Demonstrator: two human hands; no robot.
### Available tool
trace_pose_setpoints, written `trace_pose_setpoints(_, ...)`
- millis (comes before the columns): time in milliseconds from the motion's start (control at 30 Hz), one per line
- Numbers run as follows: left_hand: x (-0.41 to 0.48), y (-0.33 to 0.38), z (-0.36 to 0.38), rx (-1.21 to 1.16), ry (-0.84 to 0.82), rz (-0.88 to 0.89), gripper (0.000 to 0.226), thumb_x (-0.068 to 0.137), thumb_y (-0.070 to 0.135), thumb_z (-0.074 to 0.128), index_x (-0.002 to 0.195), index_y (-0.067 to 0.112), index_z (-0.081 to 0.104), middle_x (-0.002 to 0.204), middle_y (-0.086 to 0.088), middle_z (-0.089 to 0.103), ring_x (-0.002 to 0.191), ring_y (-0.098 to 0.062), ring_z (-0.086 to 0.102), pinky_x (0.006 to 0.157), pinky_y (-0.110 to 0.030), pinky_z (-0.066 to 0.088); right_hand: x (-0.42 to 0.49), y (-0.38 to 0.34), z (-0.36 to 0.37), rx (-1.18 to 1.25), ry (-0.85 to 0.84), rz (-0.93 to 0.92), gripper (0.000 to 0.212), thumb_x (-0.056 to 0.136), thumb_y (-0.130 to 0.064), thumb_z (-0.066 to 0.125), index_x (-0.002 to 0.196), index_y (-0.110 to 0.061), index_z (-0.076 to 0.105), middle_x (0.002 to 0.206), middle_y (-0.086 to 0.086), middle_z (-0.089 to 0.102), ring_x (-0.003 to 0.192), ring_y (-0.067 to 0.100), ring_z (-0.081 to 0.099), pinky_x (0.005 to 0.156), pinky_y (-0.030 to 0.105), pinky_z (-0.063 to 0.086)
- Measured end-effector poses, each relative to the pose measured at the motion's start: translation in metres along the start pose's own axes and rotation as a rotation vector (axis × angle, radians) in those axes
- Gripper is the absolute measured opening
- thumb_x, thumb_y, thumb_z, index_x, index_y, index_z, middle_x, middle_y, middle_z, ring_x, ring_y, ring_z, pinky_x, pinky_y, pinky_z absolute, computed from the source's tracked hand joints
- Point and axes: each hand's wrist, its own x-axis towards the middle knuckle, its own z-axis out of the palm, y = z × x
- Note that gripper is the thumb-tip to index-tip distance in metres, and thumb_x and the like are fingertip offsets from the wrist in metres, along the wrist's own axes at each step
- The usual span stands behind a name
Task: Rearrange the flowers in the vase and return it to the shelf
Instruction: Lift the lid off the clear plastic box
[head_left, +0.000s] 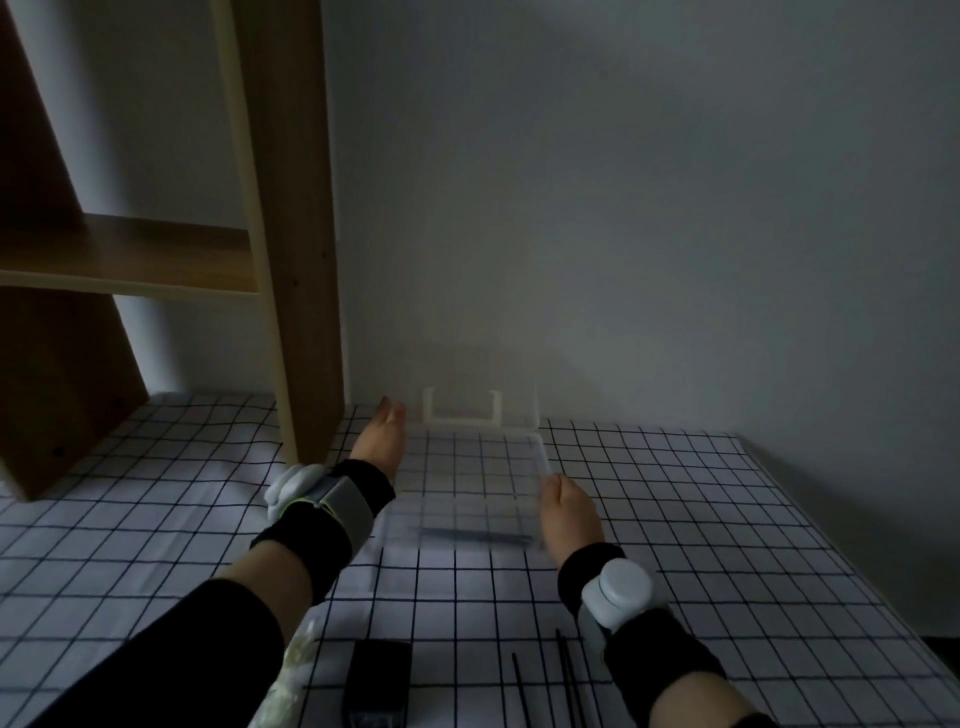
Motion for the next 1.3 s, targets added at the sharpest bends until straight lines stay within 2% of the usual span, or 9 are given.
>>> trace_pose_setpoints(267, 0.02, -0.004, 0.002, -0.161, 0.046, -0.154, 0.051, 0.098, 0.036, 0.026, 0.139, 0.007, 0.032, 0.15, -0.012, 0.031, 0.137, -0.027, 0.029, 0.113, -0.03, 0.018, 0.008, -0.004, 0.001, 0.002, -0.011, 0.015, 0.039, 0.098, -0.02, 0.028, 0.059, -0.019, 0.033, 0.059, -0.001, 0.04, 0.064, 0.023, 0.043, 0.06, 0.029, 0.031)
trace_pose_setpoints(367, 0.019, -0.004, 0.002, -0.189, 0.049, -0.167, 0.052, 0.097, 0.039, 0.025, 0.138, 0.008, 0.034, 0.149, -0.013, 0.032, 0.137, -0.029, 0.03, 0.115, -0.033, 0.019, 0.01, -0.006, -0.002, -0.043, -0.041, -0.003, 0.03, 0.097, -0.017, 0.029, 0.071, -0.014, 0.043, 0.064, 0.001, 0.045, 0.066, 0.024, 0.047, 0.054, 0.029, 0.034)
trace_pose_setpoints(467, 0.015, -0.003, 0.002, -0.124, 0.052, -0.13, 0.05, 0.098, 0.034, 0.021, 0.138, 0.005, 0.032, 0.148, -0.016, 0.033, 0.136, -0.031, 0.031, 0.112, -0.035, 0.023, 0.013, -0.021, -0.008, -0.231, 0.017, -0.243, 0.026, 0.096, -0.015, 0.033, 0.114, -0.006, 0.05, 0.105, 0.01, 0.057, 0.095, 0.026, 0.054, 0.076, 0.033, 0.046)
trace_pose_setpoints(500, 0.013, -0.003, 0.002, -0.1, 0.071, -0.111, 0.049, 0.099, 0.031, 0.021, 0.138, 0.004, 0.032, 0.147, -0.018, 0.034, 0.134, -0.033, 0.033, 0.109, -0.035, 0.026, 0.015, -0.029, -0.009, -0.269, 0.023, -0.337, 0.028, 0.096, -0.016, 0.034, 0.117, -0.004, 0.049, 0.111, 0.011, 0.056, 0.102, 0.028, 0.052, 0.082, 0.035, 0.045)
trace_pose_setpoints(567, 0.012, -0.005, 0.003, -0.125, 0.118, -0.119, 0.046, 0.099, 0.026, 0.022, 0.137, 0.003, 0.033, 0.145, -0.018, 0.037, 0.132, -0.033, 0.036, 0.105, -0.033, 0.031, 0.019, -0.044, -0.006, -0.359, -0.109, -0.44, 0.027, 0.096, -0.02, 0.035, 0.105, -0.006, 0.055, 0.103, 0.013, 0.059, 0.098, 0.029, 0.055, 0.081, 0.035, 0.045)
trace_pose_setpoints(667, 0.017, -0.008, 0.002, -0.163, 0.141, -0.18, 0.043, 0.098, 0.028, 0.025, 0.133, 0.006, 0.04, 0.141, -0.016, 0.042, 0.129, -0.033, 0.04, 0.104, -0.033, 0.031, 0.024, -0.061, 0.005, -0.478, -0.488, -0.239, 0.044, 0.097, -0.034, 0.029, 0.087, -0.003, 0.058, 0.09, 0.017, 0.061, 0.09, 0.03, 0.06, 0.08, 0.034, 0.045)
trace_pose_setpoints(733, 0.016, -0.007, 0.002, -0.216, 0.165, -0.226, 0.046, 0.096, 0.033, 0.025, 0.128, 0.007, 0.045, 0.138, -0.016, 0.046, 0.126, -0.033, 0.042, 0.107, -0.036, 0.032, 0.027, -0.066, 0.011, -0.564, -0.616, -0.141, 0.055, 0.096, -0.043, 0.023, 0.106, -0.003, 0.059, 0.114, 0.021, 0.061, 0.104, 0.031, 0.057, 0.092, 0.036, 0.044)
trace_pose_setpoints(900, 0.017, -0.008, 0.002, -0.187, 0.164, -0.223, 0.051, 0.095, 0.039, 0.021, 0.126, 0.007, 0.047, 0.137, -0.02, 0.047, 0.123, -0.036, 0.044, 0.101, -0.036, 0.033, 0.029, -0.069, 0.018, -0.594, -0.672, 0.021, 0.07, 0.091, -0.059, 0.019, 0.136, -0.008, 0.037, 0.146, 0.017, 0.036, 0.132, 0.03, 0.038, 0.106, 0.035, 0.03)
trace_pose_setpoints(1300, 0.018, -0.009, 0.002, -0.167, 0.151, -0.198, 0.052, 0.095, 0.042, 0.019, 0.121, 0.008, 0.048, 0.135, -0.02, 0.048, 0.121, -0.037, 0.045, 0.098, -0.038, 0.033, 0.022, -0.078, 0.013, -0.525, -0.761, 0.09, 0.066, 0.094, -0.054, 0.019, 0.141, -0.008, 0.028, 0.15, 0.017, 0.029, 0.137, 0.031, 0.029, 0.109, 0.035, 0.025)
